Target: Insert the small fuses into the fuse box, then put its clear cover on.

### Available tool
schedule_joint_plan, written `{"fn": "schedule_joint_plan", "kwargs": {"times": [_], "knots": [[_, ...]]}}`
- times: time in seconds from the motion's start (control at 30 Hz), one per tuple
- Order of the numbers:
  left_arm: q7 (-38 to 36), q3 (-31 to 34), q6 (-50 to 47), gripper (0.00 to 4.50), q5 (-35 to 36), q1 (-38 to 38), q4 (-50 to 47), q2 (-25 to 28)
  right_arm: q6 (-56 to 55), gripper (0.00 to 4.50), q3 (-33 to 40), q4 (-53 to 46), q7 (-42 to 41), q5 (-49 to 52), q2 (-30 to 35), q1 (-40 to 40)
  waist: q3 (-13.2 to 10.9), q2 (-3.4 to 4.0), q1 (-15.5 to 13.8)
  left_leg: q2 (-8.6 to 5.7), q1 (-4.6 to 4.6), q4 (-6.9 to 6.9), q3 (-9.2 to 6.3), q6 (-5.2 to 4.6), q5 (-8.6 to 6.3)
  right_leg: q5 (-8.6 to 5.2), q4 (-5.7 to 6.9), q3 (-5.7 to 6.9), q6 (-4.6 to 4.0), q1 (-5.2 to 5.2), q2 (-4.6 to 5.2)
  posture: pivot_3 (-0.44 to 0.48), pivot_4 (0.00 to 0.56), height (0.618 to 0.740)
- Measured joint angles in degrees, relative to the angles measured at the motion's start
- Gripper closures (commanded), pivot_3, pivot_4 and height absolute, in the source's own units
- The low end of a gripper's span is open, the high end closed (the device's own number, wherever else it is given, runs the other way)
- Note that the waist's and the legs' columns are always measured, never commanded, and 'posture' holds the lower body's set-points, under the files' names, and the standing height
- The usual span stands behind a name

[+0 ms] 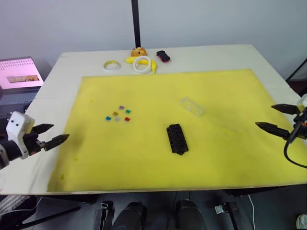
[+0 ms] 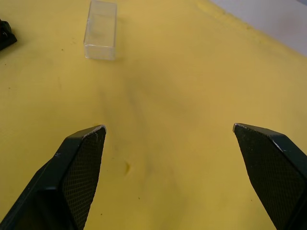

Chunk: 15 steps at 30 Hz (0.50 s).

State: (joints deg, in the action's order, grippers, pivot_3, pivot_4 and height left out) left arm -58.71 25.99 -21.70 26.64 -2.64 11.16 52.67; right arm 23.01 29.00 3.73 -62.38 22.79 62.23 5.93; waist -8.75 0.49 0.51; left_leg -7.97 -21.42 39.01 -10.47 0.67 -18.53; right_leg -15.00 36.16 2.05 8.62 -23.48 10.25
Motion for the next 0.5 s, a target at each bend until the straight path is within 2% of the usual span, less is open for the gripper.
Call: {"fn": "schedule_joint_plan", "kwargs": {"times": [0.5], "knots": [[1.2, -0.1, -1.5, 0.03, 0.2, 2.2, -4.6, -1.4, -0.3, 0.0, -1.9, -0.2, 1.5, -0.1, -0.5, 1.3, 0.0, -0.01, 0.1, 0.03, 0.0, 0.0, 0.05, -0.01, 0.0, 0.0, 0.0, -0.09, 0.0, -0.02, -0.05, 0.0, 0.15, 0.74]]}}
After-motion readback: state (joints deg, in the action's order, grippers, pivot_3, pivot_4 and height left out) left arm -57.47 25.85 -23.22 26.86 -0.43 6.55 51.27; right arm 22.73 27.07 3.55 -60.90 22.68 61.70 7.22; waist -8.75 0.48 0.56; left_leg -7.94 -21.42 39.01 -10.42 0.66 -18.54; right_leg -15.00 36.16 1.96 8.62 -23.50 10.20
